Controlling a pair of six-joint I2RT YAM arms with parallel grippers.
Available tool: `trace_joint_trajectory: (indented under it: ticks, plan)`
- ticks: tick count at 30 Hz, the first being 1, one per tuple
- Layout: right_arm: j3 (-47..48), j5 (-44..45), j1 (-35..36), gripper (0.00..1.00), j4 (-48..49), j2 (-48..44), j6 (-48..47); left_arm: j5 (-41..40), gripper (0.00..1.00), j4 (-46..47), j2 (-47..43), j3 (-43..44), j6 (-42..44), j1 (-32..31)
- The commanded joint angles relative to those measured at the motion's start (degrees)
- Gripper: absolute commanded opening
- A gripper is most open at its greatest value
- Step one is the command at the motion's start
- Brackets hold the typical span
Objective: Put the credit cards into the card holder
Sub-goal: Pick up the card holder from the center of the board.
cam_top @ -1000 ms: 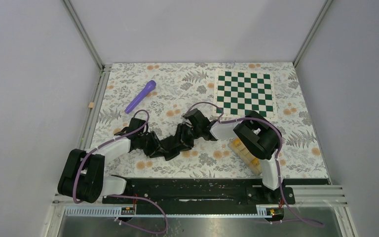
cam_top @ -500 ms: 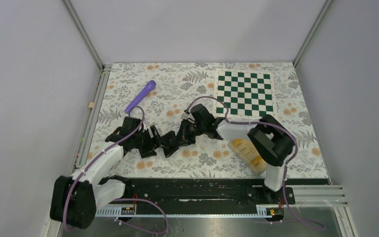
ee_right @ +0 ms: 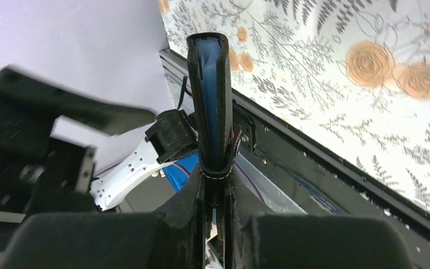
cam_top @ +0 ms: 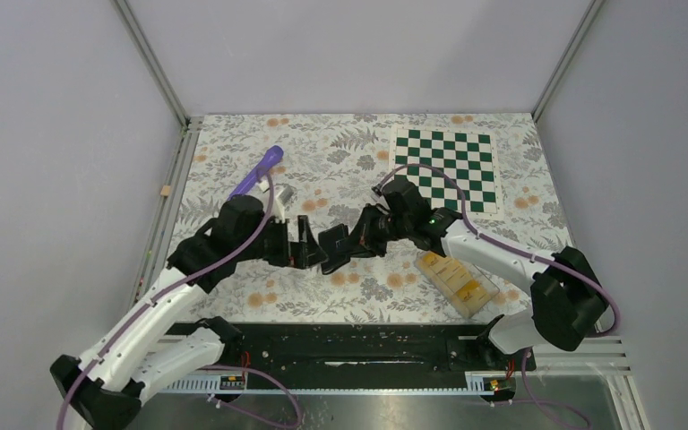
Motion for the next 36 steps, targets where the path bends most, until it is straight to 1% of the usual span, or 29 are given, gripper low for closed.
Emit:
trace_joint_trajectory:
  ticks: [1, 4, 6, 9, 12, 15, 17, 24, 25, 26, 30, 33, 34, 36]
  plan:
    - [0.12, -0.03, -0.35, 0.00, -7.48, -3.07, 4.02, -11.91, 0.99, -2.21, 4.08, 10.48, 6.66, -10.70]
    - [0.80, -0.33, -0.54, 0.00, -8.87, -3.75, 5.29, -22.36, 0.99, -3.78, 7.33, 14.66, 8.17, -19.22]
    - [1.55, -0.57, -0.74, 0.00, -9.87, -4.03, 5.78, -27.23, 0.98, -4.34, 9.27, 16.44, 8.65, -24.28]
    - [1.97, -1.23, -1.23, 0.00, -10.00, -4.17, 6.89, -34.35, 0.96, -5.51, 12.61, 18.31, 8.48, -31.03]
    - [2.08, -1.86, -1.60, 0.00, -10.03, -4.49, 7.67, -42.85, 0.92, -8.63, 17.02, 19.73, 6.79, -36.20]
    - [2.08, -2.35, -1.70, 0.00, -10.29, -4.94, 8.10, -48.50, 0.91, -9.74, 19.98, 20.19, 5.60, -39.57]
    - [2.01, -2.90, -1.73, 0.00, -10.51, -5.20, 8.38, -50.68, 0.90, -9.73, 21.48, 20.28, 5.60, -41.39]
    - [1.55, -4.28, -1.65, 0.00, -10.57, -5.93, 9.74, -57.58, 0.88, -10.64, 27.78, 20.90, 5.68, -43.93]
    - [1.62, -4.41, -1.70, 0.00, -10.57, -5.86, 9.88, -58.60, 0.86, -11.19, 28.68, 21.23, 5.29, -43.98]
    - [1.64, -4.70, -1.71, 0.00, -10.58, -5.93, 10.04, -59.78, 0.81, -11.84, 29.40, 21.69, 4.85, -44.10]
    - [1.71, -5.41, -1.67, 0.00, -10.45, -5.96, 10.63, -63.30, 0.73, -12.69, 31.88, 22.71, 4.24, -44.57]
    - [1.86, -5.86, -1.65, 0.00, -10.57, -6.01, 10.68, -65.67, 0.64, -13.84, 33.21, 23.52, 3.98, -45.05]
    - [1.78, -5.82, -1.71, 0.00, -10.58, -6.05, 10.77, -66.15, 0.58, -14.04, 33.54, 23.77, 4.04, -45.26]
    - [1.64, -5.85, -1.66, 0.01, -10.56, -6.20, 10.82, -66.95, 0.41, -14.53, 33.73, 23.99, 4.12, -45.62]
